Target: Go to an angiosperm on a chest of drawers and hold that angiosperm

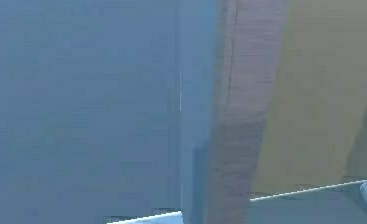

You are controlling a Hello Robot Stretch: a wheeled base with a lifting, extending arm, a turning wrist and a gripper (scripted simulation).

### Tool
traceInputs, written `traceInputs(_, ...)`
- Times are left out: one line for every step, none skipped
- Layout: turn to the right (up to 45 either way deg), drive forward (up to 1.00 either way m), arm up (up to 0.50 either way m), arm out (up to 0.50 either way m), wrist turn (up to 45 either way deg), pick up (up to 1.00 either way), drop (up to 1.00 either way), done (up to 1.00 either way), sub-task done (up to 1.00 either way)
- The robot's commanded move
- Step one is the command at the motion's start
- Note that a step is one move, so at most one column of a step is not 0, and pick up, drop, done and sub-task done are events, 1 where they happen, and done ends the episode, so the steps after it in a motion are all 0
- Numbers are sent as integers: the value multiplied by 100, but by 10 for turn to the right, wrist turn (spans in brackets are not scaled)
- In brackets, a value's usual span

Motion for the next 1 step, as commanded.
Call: traceInputs(450,0,0,0,0,0,0,0,0)
